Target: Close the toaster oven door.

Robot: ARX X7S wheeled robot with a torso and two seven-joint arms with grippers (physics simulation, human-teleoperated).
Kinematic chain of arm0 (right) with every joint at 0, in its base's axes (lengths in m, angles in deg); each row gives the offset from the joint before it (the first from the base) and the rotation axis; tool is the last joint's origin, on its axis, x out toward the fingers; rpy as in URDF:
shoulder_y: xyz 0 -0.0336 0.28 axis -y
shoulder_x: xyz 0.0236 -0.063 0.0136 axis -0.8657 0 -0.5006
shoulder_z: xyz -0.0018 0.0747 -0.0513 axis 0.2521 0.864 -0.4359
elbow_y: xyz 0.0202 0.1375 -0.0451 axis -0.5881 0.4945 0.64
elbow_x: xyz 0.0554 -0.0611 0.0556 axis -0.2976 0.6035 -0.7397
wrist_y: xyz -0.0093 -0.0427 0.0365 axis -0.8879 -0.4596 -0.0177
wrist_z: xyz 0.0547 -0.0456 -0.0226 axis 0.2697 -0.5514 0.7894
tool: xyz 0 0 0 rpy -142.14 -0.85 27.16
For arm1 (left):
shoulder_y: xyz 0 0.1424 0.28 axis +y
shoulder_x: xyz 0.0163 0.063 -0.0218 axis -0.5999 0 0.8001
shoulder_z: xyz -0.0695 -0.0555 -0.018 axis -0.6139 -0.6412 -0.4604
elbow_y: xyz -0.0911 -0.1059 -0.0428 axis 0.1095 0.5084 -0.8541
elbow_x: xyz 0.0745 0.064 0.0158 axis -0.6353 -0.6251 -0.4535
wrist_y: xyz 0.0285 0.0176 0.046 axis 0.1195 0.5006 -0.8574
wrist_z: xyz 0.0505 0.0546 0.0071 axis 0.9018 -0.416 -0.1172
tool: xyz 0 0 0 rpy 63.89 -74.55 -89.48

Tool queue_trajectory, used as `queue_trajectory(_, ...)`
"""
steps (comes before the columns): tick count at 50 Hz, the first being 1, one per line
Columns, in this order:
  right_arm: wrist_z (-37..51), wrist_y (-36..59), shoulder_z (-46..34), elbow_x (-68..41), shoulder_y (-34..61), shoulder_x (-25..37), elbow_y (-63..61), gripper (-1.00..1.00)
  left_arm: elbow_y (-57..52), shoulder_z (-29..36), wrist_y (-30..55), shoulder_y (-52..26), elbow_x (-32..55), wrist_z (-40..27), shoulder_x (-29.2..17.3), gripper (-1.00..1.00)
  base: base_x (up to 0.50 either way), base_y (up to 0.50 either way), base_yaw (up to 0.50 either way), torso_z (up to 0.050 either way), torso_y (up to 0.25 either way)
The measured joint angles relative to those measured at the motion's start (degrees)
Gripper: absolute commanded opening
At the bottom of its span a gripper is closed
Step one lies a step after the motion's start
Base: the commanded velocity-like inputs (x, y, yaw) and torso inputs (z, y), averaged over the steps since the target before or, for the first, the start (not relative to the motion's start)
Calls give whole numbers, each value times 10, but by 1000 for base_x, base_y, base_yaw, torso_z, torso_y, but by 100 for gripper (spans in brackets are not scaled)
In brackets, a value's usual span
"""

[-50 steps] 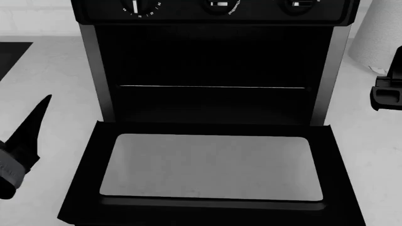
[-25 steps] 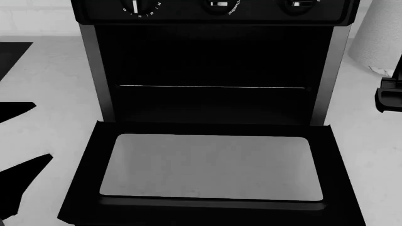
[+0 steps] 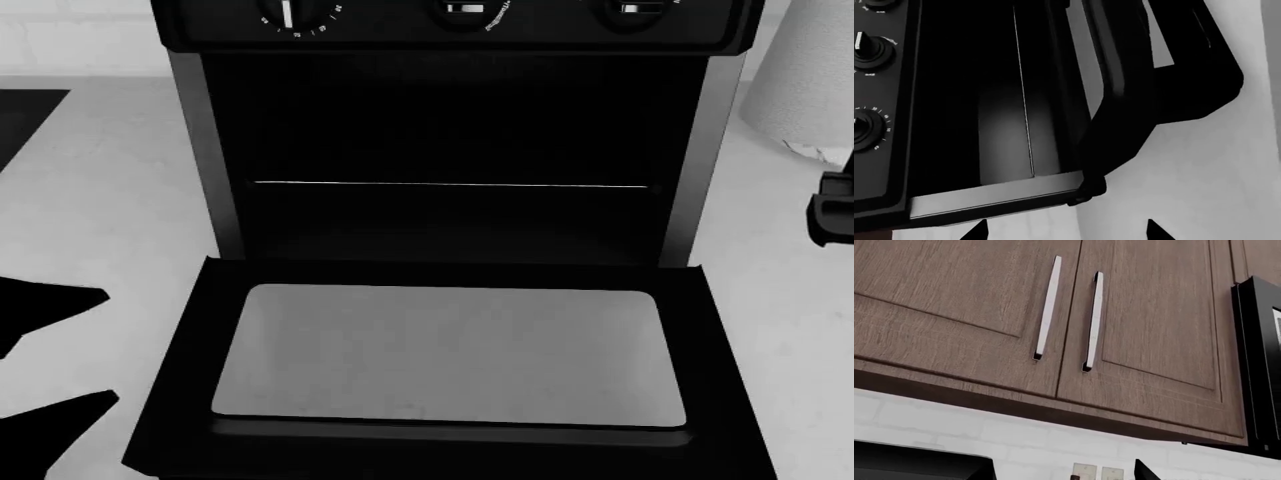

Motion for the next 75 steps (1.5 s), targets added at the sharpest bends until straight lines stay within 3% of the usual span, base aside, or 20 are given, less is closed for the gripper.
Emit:
queue_trajectory(20, 15, -19, 4, -12, -19, 15, 1, 100, 80, 36, -44, -37, -39, -17, 45, 100, 0, 0, 0, 0, 0)
queue_trajectory(47, 46, -25, -23, -33, -2, 38, 9, 100, 244, 85, -115, -145, -85, -53, 123, 100, 0, 0, 0, 0, 0)
queue_trajectory(75, 75, -30, -28, -62, 7, 61, 12, 100, 527, 194, -232, -309, -180, -196, 240, 100, 0, 0, 0, 0, 0)
